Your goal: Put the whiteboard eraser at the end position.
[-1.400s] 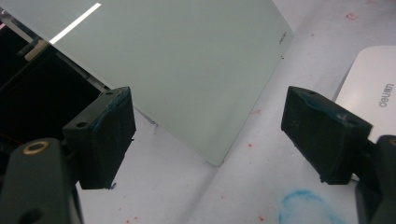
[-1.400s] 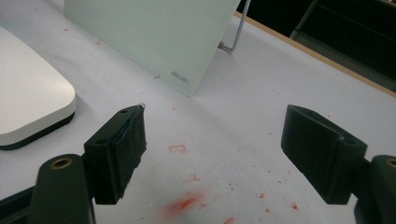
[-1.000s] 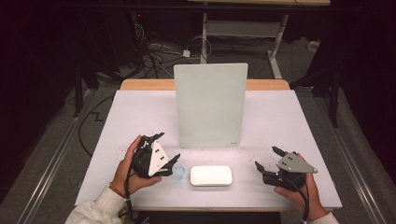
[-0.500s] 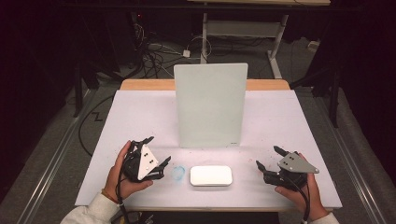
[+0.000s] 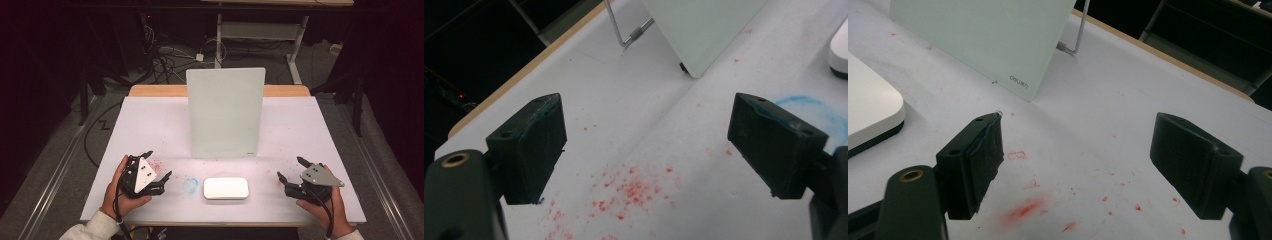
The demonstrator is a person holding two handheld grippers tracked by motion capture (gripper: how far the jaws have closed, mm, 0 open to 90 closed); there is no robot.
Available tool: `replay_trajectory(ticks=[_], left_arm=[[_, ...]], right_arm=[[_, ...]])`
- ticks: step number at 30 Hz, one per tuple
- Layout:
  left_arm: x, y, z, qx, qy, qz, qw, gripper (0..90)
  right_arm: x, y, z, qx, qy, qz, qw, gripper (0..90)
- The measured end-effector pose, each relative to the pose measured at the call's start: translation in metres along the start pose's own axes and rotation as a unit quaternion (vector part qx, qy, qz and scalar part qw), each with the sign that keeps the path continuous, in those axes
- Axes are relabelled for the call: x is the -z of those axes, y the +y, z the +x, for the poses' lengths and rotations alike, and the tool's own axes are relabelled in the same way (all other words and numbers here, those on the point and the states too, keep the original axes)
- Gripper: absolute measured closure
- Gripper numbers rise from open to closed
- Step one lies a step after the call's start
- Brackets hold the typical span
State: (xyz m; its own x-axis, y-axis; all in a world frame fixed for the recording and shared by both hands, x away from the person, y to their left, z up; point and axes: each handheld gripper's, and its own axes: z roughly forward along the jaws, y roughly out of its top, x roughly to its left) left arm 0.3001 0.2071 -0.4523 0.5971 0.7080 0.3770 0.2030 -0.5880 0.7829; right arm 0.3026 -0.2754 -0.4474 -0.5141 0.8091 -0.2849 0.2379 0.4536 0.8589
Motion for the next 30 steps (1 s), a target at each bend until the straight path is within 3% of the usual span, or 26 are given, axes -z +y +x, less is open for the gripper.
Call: replay_trajectory(ticks=[4, 8, 15, 30], left_arm=[[-0.0013, -0.0095, 0.0014, 0.003, 0.001, 0.015, 0.9999, 14.9], [-0.001, -0.0119, 0.0031, 0.026, 0.002, 0.013, 0.9996, 14.9], [-0.0012, -0.0109, 0.0027, 0.021, 0.009, 0.011, 0.9997, 14.9], [0.0025, -0.0087, -0.0005, 0.019, 0.008, 0.001, 0.9998, 14.9]], right_arm=[[0.0022, -0.0015, -0.0015, -0.003, -0.007, 0.003, 1.0, 17.1], [0.0057, -0.0039, -0.0029, -0.006, -0.012, 0.001, 0.9999, 16.8], [0.0063, -0.0058, -0.0069, -0.017, -0.017, 0.001, 0.9997, 16.7], [0.0085, -0.0036, -0.0008, -0.006, -0.013, 0.002, 0.9999, 16.8]])
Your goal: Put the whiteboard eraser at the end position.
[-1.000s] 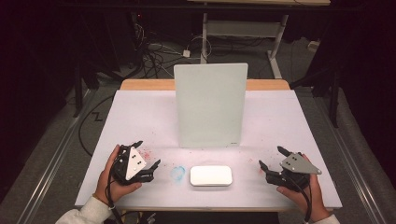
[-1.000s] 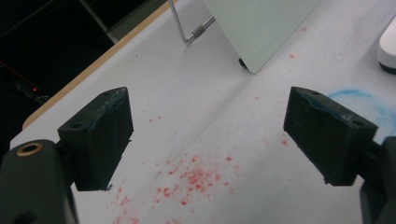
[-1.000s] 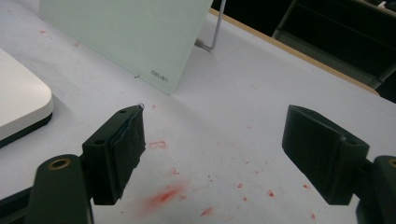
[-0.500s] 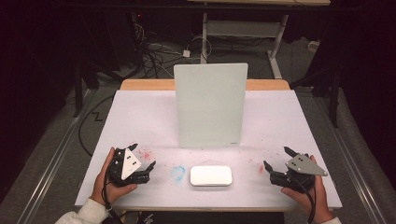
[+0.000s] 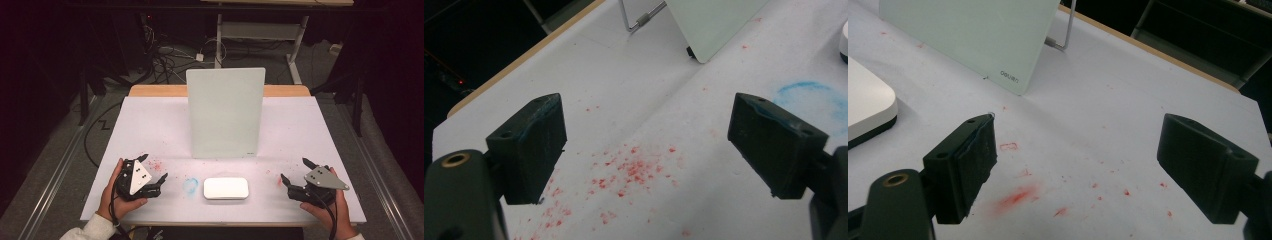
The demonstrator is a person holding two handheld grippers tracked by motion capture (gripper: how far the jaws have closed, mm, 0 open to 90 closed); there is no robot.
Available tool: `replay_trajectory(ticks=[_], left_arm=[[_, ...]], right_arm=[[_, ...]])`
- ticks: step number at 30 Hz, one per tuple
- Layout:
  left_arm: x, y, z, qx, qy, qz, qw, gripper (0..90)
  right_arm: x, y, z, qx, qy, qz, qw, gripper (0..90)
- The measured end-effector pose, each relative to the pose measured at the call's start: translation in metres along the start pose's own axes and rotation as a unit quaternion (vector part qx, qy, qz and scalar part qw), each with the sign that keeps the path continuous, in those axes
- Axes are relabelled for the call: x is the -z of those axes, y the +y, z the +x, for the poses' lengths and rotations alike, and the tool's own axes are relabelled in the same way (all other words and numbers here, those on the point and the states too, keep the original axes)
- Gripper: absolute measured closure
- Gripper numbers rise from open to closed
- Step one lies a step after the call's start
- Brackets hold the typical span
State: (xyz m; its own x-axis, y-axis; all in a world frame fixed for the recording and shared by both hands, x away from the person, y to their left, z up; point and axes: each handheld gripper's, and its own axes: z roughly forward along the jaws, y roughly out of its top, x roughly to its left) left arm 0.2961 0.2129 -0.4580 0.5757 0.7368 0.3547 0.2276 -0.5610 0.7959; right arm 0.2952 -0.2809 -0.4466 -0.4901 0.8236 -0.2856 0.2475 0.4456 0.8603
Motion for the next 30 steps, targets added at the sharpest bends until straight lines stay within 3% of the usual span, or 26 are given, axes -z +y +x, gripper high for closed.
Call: replay_trajectory(ticks=[17, 30], left_arm=[[-0.005, 0.0027, -0.0005, -0.003, -0.011, 0.002, 0.9999, 14.9], [-0.0086, 0.0032, 0.0005, -0.003, -0.008, 0.008, 0.9999, 14.9]], right_arm=[[0.0006, -0.0015, -0.0014, -0.002, -0.001, 0.003, 1.0, 16.8], [-0.0012, -0.0022, -0.0004, 0.002, 0.002, 0.007, 1.0, 16.9]])
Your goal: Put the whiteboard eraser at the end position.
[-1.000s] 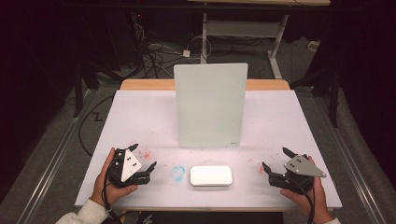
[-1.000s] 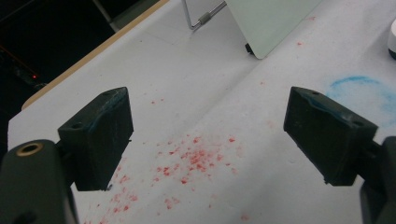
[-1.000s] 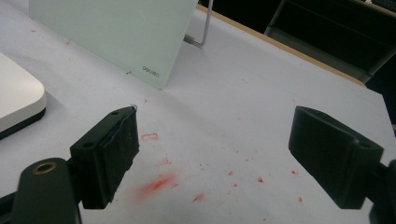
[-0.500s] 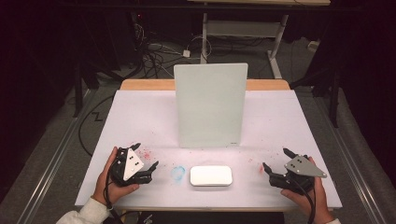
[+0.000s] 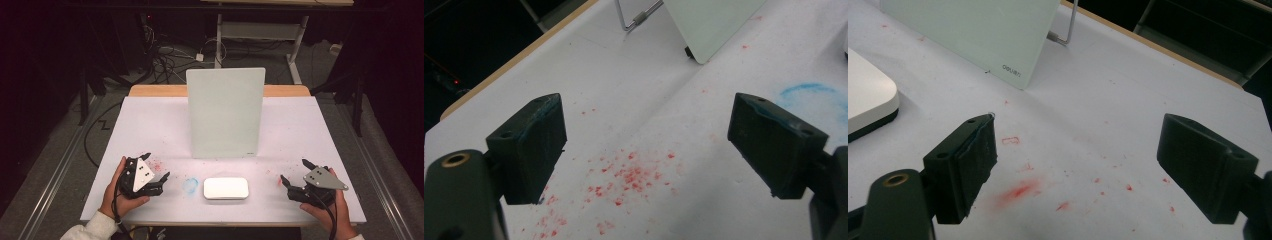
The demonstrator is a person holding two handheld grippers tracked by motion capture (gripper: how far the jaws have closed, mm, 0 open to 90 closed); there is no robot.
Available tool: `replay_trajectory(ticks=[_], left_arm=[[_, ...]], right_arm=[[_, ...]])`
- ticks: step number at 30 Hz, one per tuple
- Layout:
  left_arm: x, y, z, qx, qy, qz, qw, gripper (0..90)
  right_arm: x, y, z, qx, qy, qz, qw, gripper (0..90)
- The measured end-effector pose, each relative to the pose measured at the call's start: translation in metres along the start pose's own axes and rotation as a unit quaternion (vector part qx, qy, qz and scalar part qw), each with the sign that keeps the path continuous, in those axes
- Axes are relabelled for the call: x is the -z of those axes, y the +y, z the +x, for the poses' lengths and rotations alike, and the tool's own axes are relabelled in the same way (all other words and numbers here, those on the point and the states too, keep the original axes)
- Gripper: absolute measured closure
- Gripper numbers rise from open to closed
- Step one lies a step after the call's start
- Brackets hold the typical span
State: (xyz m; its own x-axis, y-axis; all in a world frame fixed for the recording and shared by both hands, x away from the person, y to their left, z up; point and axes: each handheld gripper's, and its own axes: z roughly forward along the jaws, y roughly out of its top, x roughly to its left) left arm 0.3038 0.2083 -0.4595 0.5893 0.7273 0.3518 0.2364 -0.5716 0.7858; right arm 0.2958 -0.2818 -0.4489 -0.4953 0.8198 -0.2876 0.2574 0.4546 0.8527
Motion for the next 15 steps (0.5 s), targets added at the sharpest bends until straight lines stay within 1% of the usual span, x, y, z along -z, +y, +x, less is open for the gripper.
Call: replay_trajectory(ticks=[3, 6, 9, 12, 15], left_arm=[[-0.0003, 0.0001, 0.0007, 0.001, 0.0, 0.001, 1.0, 14.9], [-0.0003, 0.0, 0.0013, 0.004, -0.001, -0.001, 1.0, 14.9], [-0.001, 0.0003, 0.0014, 0.004, 0.0, 0.001, 1.0, 14.9], [-0.0016, 0.0003, 0.0014, 0.003, -0.002, 0.001, 1.0, 14.9], [-0.0023, 0.0006, 0.0017, 0.005, 0.0, 0.001, 1.0, 14.9]], right_arm=[[0.0, -0.0003, -0.0004, -0.005, -0.001, 0.001, 1.0, 16.9], [0.0003, -0.0003, -0.0003, -0.003, -0.002, 0.001, 1.0, 16.9], [0.0, -0.0003, 0.0, 0.002, -0.002, 0.002, 1.0, 16.9], [-0.0008, -0.0006, 0.0002, 0.0, -0.003, 0.003, 1.0, 16.9], [-0.0008, -0.0006, -0.0003, 0.001, -0.009, 0.003, 1.0, 16.9]])
